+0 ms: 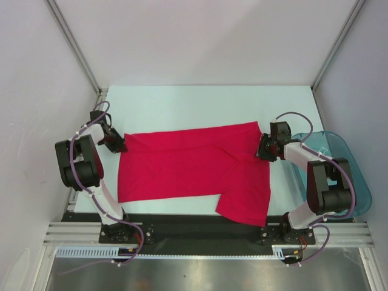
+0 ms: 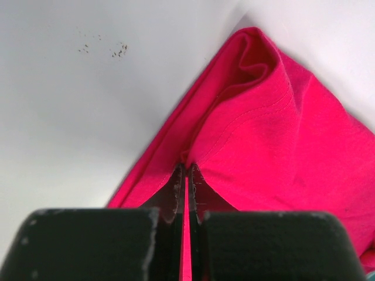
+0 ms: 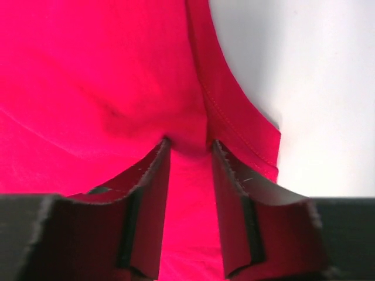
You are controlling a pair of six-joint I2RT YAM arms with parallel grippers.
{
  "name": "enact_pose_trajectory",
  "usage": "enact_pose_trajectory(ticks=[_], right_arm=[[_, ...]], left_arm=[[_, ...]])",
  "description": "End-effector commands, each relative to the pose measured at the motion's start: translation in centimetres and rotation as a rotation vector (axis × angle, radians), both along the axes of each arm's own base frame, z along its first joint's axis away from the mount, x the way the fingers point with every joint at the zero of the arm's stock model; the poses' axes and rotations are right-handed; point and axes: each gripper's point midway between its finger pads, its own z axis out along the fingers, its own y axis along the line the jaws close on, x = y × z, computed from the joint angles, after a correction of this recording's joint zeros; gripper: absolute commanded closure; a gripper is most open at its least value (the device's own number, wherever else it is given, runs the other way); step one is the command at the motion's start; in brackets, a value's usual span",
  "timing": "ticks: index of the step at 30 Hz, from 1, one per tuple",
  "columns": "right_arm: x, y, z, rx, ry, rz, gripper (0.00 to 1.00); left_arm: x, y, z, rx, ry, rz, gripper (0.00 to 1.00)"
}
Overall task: Fold and stack the t-shirts
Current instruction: Fold the tshirt
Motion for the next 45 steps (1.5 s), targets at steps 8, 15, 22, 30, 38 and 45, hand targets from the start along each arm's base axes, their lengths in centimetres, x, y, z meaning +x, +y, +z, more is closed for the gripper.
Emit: enact_pose_trajectory(ticks=[8,15,22,30,38,45], right_arm=[[1.7,0.8,2.6,0.034,-0.085,-0.005,1.0],[6.6,2.4,8.7,0.154,-0.236,-0.022,1.0],[13.9,3.8,15.1,0.274,-0.371,-0.02,1.0],[19.8,3.6,18.4,0.325,-0.436,-0.026,1.0],[19.6,3.4,19.2,0.341,-0.433,-0.008,1.0],[14.9,3.2,22.3,0.344,-0.451,-0.004,1.0]], left_arm=[[2.1,0.4,3.5,0.027,-0.13,-0.007,1.0],[5.6,0.8,8.4,0.019,-0.258,0.01,1.0],[10.5,1.1,11.6,-0.02,-0.357,0.004,1.0],[14.8,1.3,11.1,-0.06,-0.382,0.009,1.0],[14.5,1.3,10.4,-0.056,-0.355,0.006,1.0],[12.1,1.6,10.5,-0.009,-0.304,-0.01,1.0]])
